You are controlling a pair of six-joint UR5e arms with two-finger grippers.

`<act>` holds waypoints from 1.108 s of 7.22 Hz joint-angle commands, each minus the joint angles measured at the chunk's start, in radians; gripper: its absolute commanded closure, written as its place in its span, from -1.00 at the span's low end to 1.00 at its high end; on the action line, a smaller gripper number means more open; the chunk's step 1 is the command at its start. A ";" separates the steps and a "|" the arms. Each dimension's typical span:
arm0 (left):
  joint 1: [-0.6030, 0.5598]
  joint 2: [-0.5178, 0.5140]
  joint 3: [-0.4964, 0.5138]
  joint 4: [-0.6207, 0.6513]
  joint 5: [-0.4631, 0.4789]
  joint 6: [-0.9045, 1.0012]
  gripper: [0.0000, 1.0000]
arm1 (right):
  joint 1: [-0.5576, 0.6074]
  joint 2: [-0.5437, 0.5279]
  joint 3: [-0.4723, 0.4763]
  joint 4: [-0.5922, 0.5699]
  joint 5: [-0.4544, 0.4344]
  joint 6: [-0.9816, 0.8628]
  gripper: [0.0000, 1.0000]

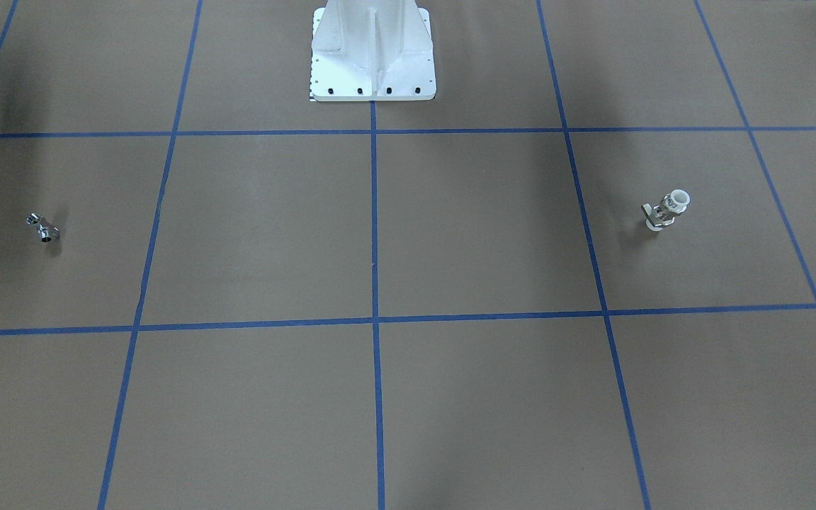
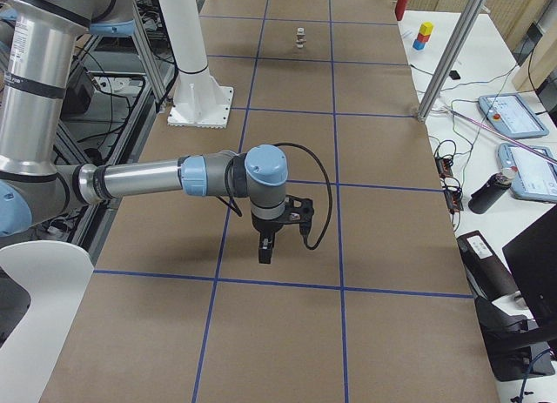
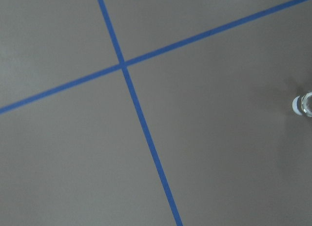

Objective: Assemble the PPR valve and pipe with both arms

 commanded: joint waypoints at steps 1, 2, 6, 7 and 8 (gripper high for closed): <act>0.027 -0.132 0.096 -0.114 -0.125 -0.005 -1.00 | 0.000 0.057 -0.091 0.121 0.052 0.006 -0.99; 0.033 -0.172 0.113 -0.118 -0.143 -0.067 -1.00 | 0.000 0.056 -0.101 0.121 0.071 0.009 -0.99; 0.355 -0.201 0.099 -0.364 -0.085 -0.584 -1.00 | -0.004 0.048 -0.096 0.215 0.069 0.123 -0.99; 0.431 -0.192 0.099 -0.365 0.096 -0.597 -1.00 | -0.006 0.048 -0.095 0.217 0.071 0.124 -0.99; 0.490 -0.186 0.104 -0.359 0.150 -0.634 -1.00 | -0.006 0.048 -0.096 0.217 0.071 0.124 -0.99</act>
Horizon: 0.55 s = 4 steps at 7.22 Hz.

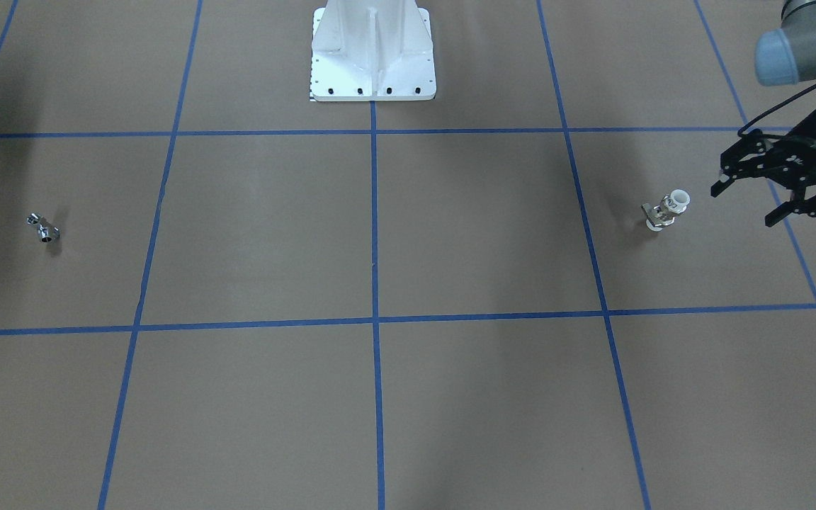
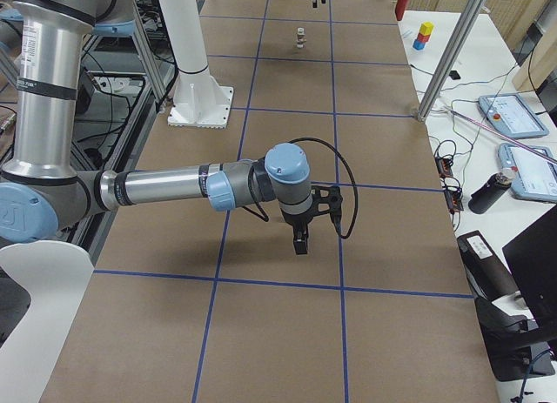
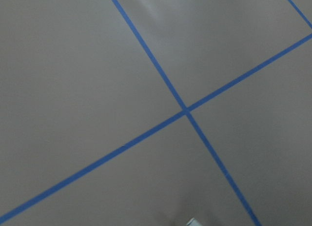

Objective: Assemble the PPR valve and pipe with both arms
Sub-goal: 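Lower the left gripper onto the white PPR valve and close it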

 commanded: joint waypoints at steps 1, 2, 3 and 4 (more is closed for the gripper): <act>0.137 0.019 0.000 -0.007 0.122 -0.167 -1.00 | -0.001 0.000 -0.001 0.003 0.001 0.003 -0.99; 0.204 0.049 0.000 -0.008 0.238 -0.186 -1.00 | -0.001 0.000 -0.001 0.003 0.001 0.003 -0.99; 0.226 0.068 0.000 -0.010 0.260 -0.200 -1.00 | -0.001 0.000 -0.001 0.003 0.001 0.003 -0.99; 0.242 0.088 0.000 -0.010 0.262 -0.199 -1.00 | -0.001 0.000 -0.001 0.003 0.001 0.003 -0.99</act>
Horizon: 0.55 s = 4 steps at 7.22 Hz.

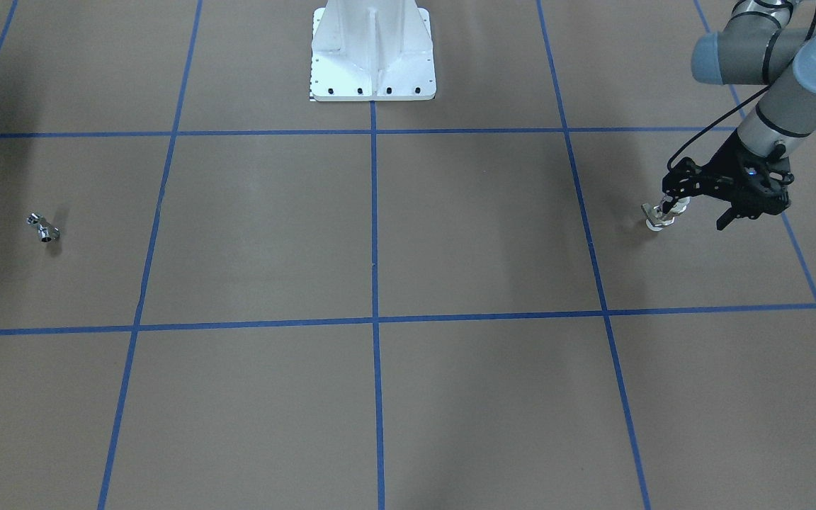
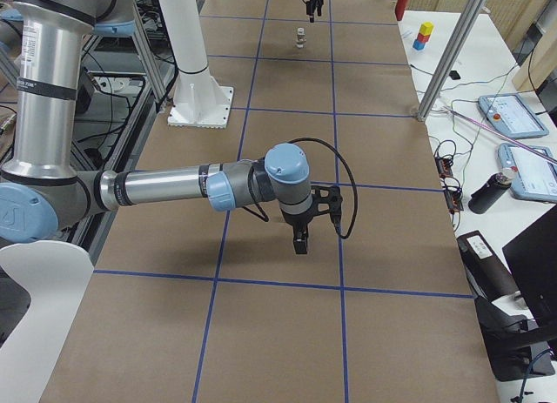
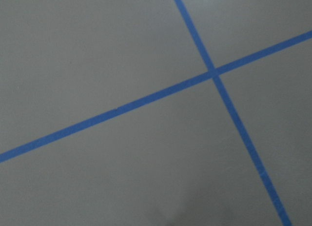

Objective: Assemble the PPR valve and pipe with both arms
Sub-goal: 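Lower the left gripper onto the white PPR valve and close it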

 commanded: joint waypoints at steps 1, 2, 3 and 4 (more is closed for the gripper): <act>0.042 0.030 -0.002 -0.001 0.023 -0.013 -1.00 | 0.000 0.000 0.001 0.005 0.000 0.000 -0.99; 0.053 0.033 0.000 -0.001 0.024 -0.013 -0.99 | 0.000 0.000 0.001 0.006 0.000 0.000 -0.99; 0.064 0.033 0.000 -0.001 0.023 -0.016 -0.98 | 0.000 0.000 0.001 0.006 0.000 0.000 -0.99; 0.067 0.039 0.000 -0.001 0.023 -0.014 -0.89 | 0.000 0.000 0.001 0.006 0.000 0.000 -0.99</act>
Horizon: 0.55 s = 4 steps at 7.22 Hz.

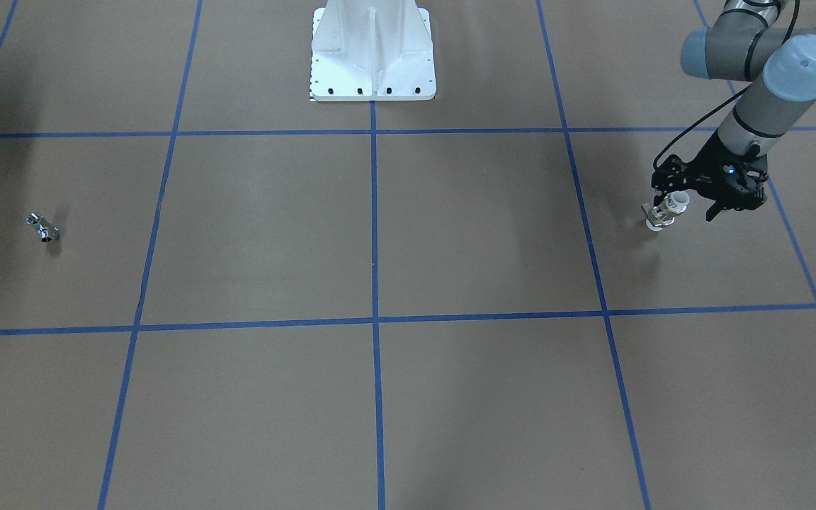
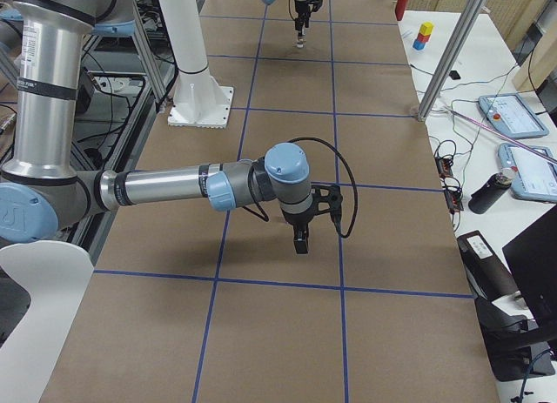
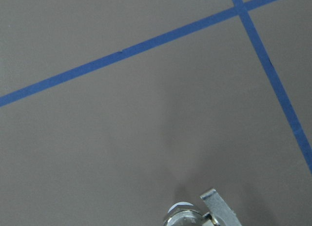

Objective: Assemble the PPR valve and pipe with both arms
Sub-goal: 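Lower the left gripper onto the white PPR valve and close it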

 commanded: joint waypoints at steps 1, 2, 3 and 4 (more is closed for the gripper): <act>0.008 0.006 0.000 0.000 0.000 0.000 -0.88 | 0.000 0.000 0.000 0.000 0.000 -0.002 -0.99; 0.008 0.006 0.000 0.000 0.000 0.001 -0.74 | 0.000 0.000 0.000 0.000 0.000 -0.002 -0.99; 0.011 0.004 0.000 0.000 0.001 0.006 -0.71 | 0.000 0.000 0.000 0.000 0.000 -0.002 -0.99; 0.020 0.003 -0.001 0.000 0.001 0.009 -0.67 | 0.000 0.000 0.000 0.000 0.000 -0.002 -0.99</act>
